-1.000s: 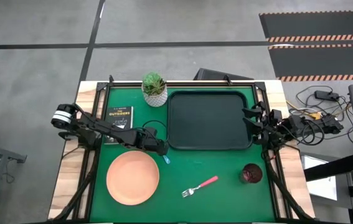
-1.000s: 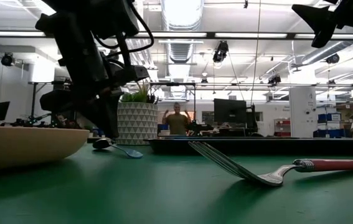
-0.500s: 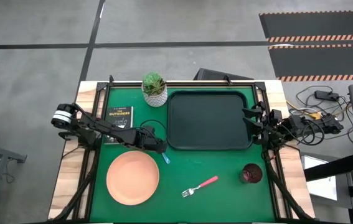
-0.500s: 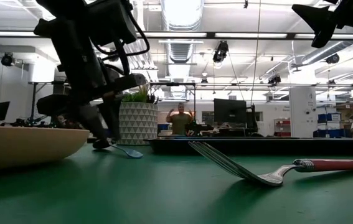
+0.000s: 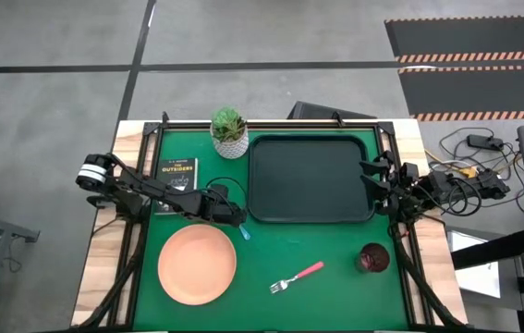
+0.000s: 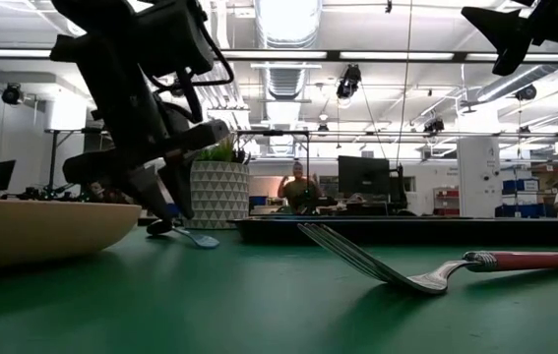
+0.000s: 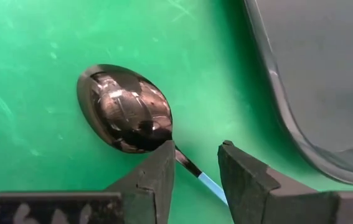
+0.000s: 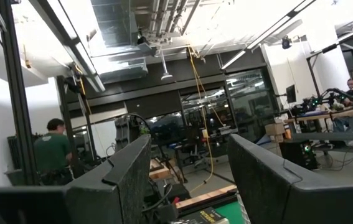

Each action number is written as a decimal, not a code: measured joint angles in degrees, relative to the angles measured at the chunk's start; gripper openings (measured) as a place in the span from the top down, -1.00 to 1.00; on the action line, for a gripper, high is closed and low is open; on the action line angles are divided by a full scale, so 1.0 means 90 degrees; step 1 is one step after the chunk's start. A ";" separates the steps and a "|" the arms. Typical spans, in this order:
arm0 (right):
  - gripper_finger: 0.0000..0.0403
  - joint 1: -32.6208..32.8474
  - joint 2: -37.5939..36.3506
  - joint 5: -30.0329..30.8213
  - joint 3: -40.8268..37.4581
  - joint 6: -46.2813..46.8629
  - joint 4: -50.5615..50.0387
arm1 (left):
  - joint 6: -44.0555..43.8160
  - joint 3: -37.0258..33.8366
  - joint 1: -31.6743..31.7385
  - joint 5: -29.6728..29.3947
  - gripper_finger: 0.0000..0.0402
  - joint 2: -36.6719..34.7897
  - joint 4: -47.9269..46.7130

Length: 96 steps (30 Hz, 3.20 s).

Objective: Pick and place plate/cup/fork/spoon on tray
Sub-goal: Put the blue spoon on the black tray, then put the blue spoon on the tray

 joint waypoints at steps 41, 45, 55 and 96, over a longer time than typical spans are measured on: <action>0.00 0.0000 0.0002 0.0002 -0.0005 0.0165 -0.0014 | -0.0149 0.0236 -0.0526 0.0238 1.00 -0.0208 0.0290; 0.00 0.0001 0.0000 0.0001 -0.0005 0.0165 -0.0088 | -0.0026 0.0612 -0.0500 0.0290 1.00 -0.0088 -0.0300; 0.00 0.0000 0.0000 0.0002 -0.0005 0.0165 -0.0114 | -0.1179 0.0420 -0.0459 0.0197 1.00 0.0045 -0.1364; 0.00 0.0002 0.0000 0.0002 -0.0005 0.0106 -0.0231 | 0.0260 0.0186 -0.0028 -0.0557 0.97 0.0389 -0.0557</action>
